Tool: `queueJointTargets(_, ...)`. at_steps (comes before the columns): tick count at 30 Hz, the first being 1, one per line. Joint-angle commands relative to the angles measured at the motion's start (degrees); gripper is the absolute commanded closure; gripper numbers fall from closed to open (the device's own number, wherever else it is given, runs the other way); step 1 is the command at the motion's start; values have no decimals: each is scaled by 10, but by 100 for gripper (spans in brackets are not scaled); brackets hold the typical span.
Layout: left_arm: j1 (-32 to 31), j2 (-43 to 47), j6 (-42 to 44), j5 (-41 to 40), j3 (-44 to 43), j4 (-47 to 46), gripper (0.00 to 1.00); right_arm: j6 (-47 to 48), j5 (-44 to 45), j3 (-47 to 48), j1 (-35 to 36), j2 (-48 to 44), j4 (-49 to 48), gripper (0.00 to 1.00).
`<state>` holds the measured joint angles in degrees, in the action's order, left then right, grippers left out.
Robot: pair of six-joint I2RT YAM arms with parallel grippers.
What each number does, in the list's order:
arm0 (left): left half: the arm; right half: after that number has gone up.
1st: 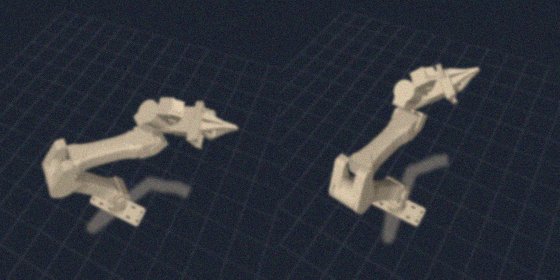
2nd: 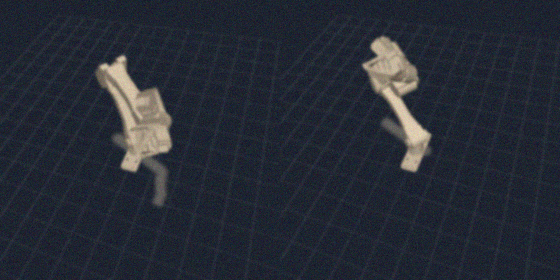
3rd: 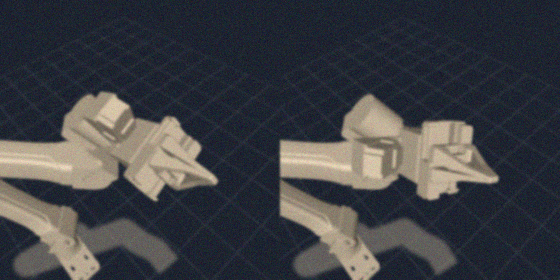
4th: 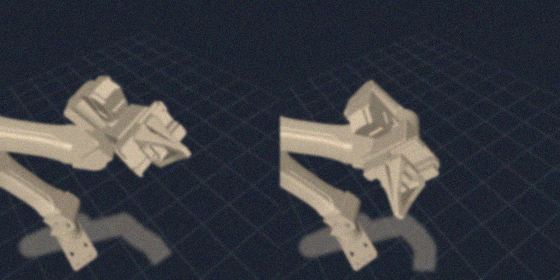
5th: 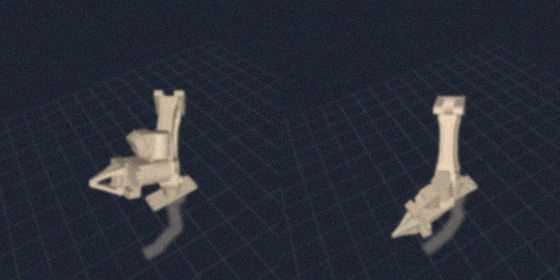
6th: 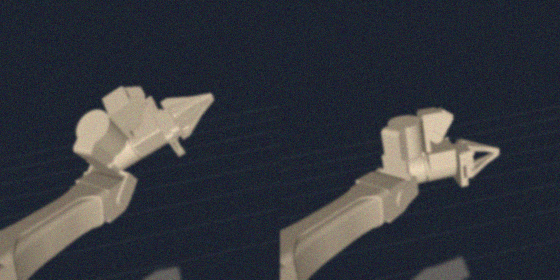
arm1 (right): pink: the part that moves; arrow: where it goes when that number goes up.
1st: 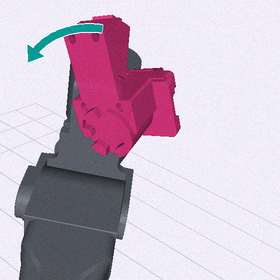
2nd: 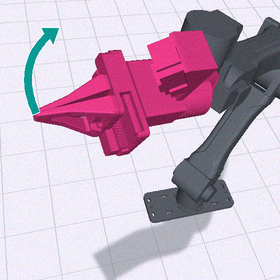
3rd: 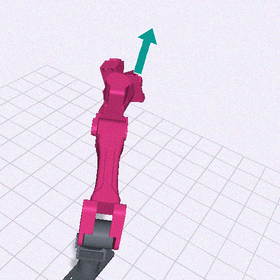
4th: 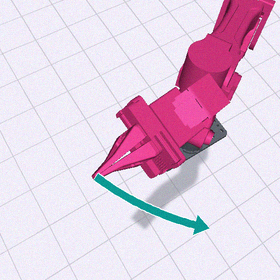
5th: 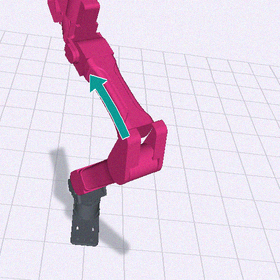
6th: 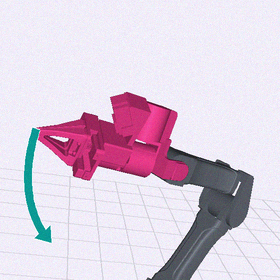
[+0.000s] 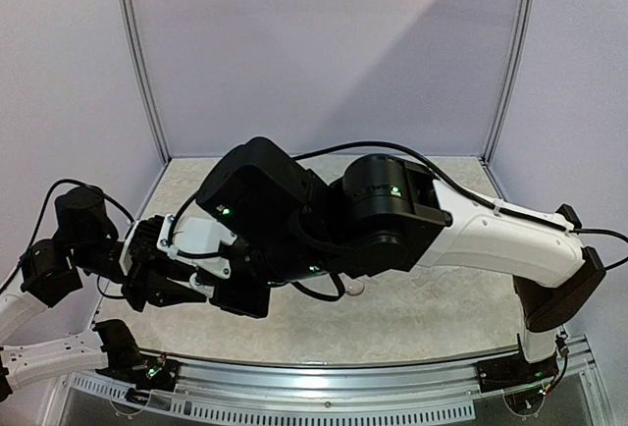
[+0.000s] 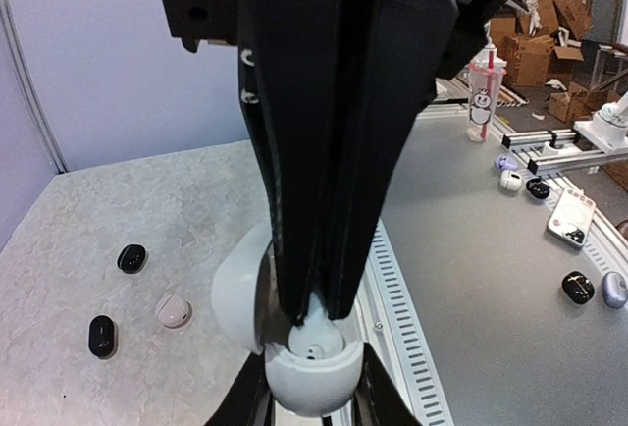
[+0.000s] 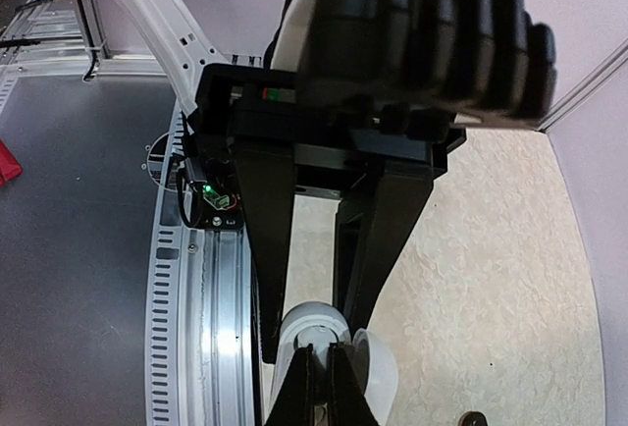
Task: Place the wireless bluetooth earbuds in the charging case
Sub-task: Insert the left earbud into the left side groove of the charging case, then close the charging case.
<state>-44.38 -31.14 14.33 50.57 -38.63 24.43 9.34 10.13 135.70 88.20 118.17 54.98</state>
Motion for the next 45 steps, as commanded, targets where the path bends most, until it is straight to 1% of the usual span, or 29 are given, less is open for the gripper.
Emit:
queueJointTargets(1, -9, -1, -7, 18, -7, -28, 100, 14, 11, 7, 5, 19, 25, 92)
queueJointTargets(4, -8, -1, -9, 16, -7, -29, 100, 14, 13, 7, 5, 19, 21, 82)
queueJointTargets(8, -8, -1, -16, 12, -5, -30, 100, 12, 22, 8, 5, 14, 12, 79)
queueJointTargets(13, -8, 0, -62, 5, 10, -51, 100, 4, 36, 7, 5, -4, -11, 67)
queueJointTargets(16, -8, 1, -90, 1, 22, -68, 100, 0, 46, 3, 5, -26, -39, 63)
queueJointTargets(18, -8, 1, -92, -1, 25, -70, 100, -1, 43, -6, 5, -43, -61, 60)
queueJointTargets(23, -6, 2, -86, -12, 27, -62, 100, -9, 23, -43, 5, -85, -128, 57)
queueJointTargets(25, -6, 4, -85, -16, 27, -61, 100, -30, 43, -66, 1, -104, -153, 56)
queueJointTargets(27, -6, 6, -75, -19, 25, -57, 100, -79, 99, -84, -17, -121, -148, 57)
queueJointTargets(28, -6, 7, -63, -23, 22, -51, 100, -150, 138, -93, -31, -124, -131, 60)
queueJointTargets(29, -7, 9, -50, -30, 19, -46, 100, -195, 170, -98, -51, -126, -104, 65)
queueJointTargets(31, -6, 14, -19, -50, 10, -35, 100, -305, 205, -103, -70, -121, -34, 72)
queueJointTargets(32, -6, 15, 2, -59, 5, -25, 100, -323, 209, -107, -71, -116, -24, 74)
queueJointTargets(35, -6, 18, 33, -95, -8, -12, 100, -321, 154, -101, -71, -91, -26, 74)
queueJointTargets(37, -6, 16, 43, -114, -12, -7, 100, -310, 115, -74, -66, -61, -14, 77)
queueJointTargets(39, -6, 14, 32, -137, -11, -7, 100, -280, 84, -45, -51, -24, -12, 77)
queueJointTargets(41, -6, 13, 14, -158, -9, -10, 100, -238, 65, -36, -31, -8, -24, 77)
queueJointTargets(42, -5, 13, 6, -163, -8, -11, 100, -214, 60, -37, -23, -7, -29, 76)
queueJointTargets(45, -3, 14, -16, -165, -1, -24, 100, -204, 58, -53, -16, -21, -29, 76)
